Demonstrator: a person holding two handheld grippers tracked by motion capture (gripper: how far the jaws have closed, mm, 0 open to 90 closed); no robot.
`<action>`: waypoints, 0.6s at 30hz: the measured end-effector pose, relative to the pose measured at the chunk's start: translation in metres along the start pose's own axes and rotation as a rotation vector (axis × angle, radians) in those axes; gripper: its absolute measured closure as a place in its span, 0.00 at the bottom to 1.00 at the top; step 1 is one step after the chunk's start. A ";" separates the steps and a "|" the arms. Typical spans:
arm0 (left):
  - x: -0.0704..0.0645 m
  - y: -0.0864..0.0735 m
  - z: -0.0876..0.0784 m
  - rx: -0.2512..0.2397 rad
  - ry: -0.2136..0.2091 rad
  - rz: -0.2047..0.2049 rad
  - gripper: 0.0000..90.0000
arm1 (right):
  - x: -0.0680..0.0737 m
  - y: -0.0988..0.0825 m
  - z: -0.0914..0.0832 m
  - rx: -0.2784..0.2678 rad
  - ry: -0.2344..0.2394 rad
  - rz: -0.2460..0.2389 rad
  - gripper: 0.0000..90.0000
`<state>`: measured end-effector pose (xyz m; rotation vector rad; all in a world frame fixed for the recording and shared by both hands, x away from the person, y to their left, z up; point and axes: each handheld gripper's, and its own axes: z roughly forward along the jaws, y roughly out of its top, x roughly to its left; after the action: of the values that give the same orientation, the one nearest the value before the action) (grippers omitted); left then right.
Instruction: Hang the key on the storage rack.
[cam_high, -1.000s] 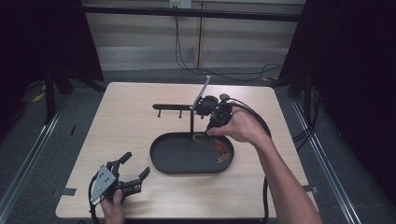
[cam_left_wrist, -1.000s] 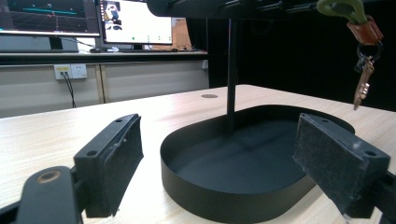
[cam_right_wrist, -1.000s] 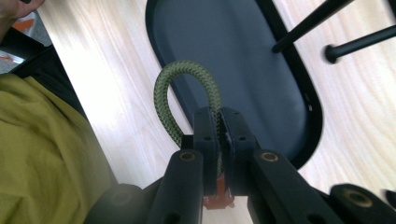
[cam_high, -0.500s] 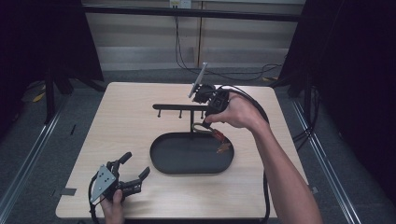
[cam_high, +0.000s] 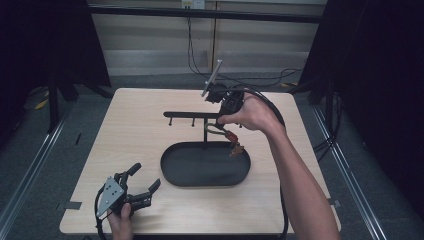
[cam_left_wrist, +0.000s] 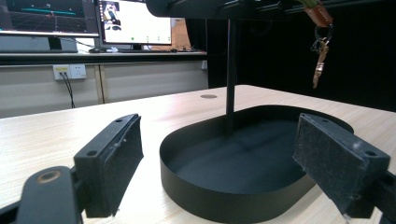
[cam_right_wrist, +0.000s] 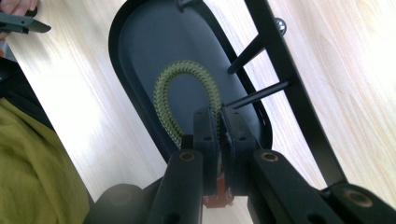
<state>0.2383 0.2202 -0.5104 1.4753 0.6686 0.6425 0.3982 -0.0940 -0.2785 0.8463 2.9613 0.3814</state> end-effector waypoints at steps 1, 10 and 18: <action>0.000 0.000 0.000 -0.005 0.000 -0.007 0.17 | -0.002 0.001 -0.001 0.012 -0.002 0.010 0.95; 0.000 0.000 0.000 -0.004 0.000 0.000 0.17 | -0.011 0.004 0.001 -0.014 -0.012 0.028 0.95; 0.000 0.000 0.000 0.000 0.001 -0.001 0.17 | -0.010 0.007 0.005 -0.015 -0.031 0.032 0.95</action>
<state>0.2382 0.2205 -0.5102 1.4743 0.6699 0.6421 0.4103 -0.0923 -0.2824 0.8905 2.9158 0.3876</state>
